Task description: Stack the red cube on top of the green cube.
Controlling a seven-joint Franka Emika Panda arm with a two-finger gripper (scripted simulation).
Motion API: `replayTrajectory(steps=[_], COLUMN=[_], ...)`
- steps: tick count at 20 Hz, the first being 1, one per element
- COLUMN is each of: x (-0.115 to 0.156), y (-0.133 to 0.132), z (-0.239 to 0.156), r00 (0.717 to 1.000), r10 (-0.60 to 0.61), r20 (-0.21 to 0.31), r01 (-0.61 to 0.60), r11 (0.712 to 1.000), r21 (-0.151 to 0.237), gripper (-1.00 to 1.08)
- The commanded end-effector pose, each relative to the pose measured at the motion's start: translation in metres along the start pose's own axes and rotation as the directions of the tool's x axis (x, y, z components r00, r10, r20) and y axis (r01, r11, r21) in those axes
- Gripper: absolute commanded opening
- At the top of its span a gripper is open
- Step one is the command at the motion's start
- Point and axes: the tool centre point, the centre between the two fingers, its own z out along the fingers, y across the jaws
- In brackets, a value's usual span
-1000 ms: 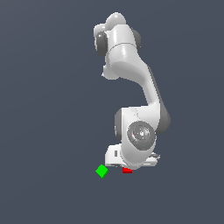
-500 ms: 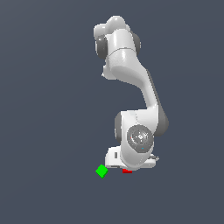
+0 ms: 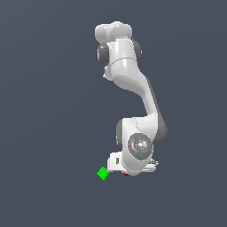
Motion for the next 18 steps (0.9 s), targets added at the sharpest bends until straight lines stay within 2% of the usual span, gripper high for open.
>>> replayTrajectory(steps=[1, 2, 3, 18], x=[0.0007, 0.0007, 0.0007, 0.0004], y=[-0.0001, -0.0001, -0.0001, 0.0002], z=[0.0013, 0.0014, 0.0014, -0.0033], r00=[1.0, 1.0, 1.0, 1.0], r10=[0.0, 0.0, 0.0, 0.0], r20=[-0.001, -0.001, -0.001, -0.001], r01=[0.0, 0.0, 0.0, 0.0], r11=[1.0, 1.0, 1.0, 1.0], r21=[0.0, 0.0, 0.0, 0.0], gripper=[1.0, 1.0, -1.0, -1.0])
